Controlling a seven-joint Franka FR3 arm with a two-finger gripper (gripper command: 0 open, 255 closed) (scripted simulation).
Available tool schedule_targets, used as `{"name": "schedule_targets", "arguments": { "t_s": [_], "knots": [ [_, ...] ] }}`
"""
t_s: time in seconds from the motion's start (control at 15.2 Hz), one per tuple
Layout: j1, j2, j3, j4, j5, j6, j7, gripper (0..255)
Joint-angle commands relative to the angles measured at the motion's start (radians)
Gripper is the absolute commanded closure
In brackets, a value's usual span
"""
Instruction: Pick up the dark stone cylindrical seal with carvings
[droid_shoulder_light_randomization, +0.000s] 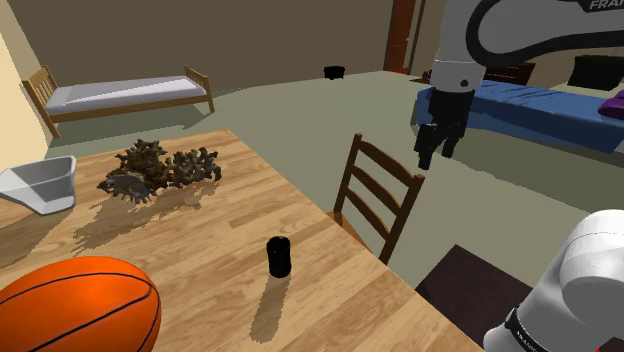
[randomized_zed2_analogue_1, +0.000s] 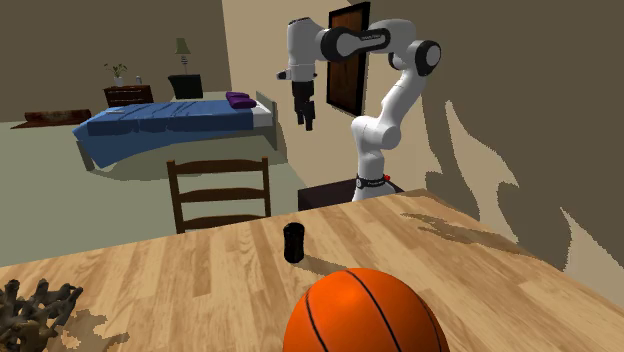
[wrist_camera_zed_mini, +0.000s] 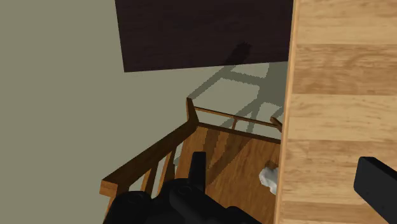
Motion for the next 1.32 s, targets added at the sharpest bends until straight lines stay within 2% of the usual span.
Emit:
{"name": "schedule_targets", "arguments": {
  "t_s": [0.0,0.73,1.25],
  "knots": [
    [0.000,0.000,0.000,0.000,0.000,0.000,0.000,0],
    [0.080,0.239,0.195,0.012,0.090,0.257,0.211,0],
    [0.108,0.489,0.329,0.120,0.068,0.415,0.379,0]
  ]
}}
